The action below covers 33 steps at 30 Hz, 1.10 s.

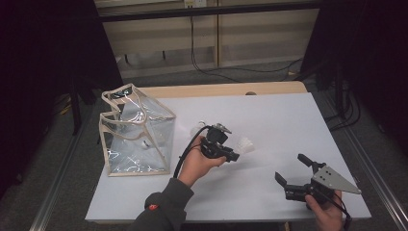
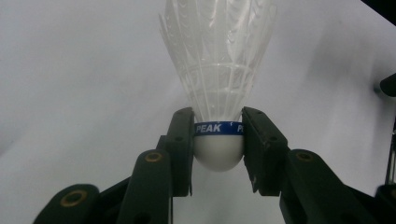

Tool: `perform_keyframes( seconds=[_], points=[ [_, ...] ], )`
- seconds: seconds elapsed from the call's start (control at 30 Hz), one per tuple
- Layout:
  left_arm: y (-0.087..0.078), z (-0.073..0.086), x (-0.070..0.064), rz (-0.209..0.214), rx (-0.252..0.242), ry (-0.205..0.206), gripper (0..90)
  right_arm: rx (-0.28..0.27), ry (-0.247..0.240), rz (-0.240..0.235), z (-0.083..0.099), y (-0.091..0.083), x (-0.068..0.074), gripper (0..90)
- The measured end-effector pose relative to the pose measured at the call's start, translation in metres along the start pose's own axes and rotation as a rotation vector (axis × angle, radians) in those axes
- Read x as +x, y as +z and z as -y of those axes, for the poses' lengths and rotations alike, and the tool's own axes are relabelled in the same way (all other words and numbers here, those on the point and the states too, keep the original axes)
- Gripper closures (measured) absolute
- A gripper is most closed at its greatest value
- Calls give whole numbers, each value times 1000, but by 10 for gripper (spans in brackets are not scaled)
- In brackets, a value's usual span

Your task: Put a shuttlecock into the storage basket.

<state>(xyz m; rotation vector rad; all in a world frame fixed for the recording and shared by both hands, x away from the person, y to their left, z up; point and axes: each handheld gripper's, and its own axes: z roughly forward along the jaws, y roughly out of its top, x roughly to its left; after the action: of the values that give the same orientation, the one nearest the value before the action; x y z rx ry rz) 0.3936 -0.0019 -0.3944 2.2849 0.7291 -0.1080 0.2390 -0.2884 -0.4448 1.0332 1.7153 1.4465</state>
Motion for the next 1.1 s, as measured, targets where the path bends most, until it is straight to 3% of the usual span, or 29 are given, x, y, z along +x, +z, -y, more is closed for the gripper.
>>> perform_keyframes(
  seconds=[1.1],
  points=[
    [-35,1,11,-42,-1,-15,655,1,-3,-1,0,1,0,12]
  ],
)
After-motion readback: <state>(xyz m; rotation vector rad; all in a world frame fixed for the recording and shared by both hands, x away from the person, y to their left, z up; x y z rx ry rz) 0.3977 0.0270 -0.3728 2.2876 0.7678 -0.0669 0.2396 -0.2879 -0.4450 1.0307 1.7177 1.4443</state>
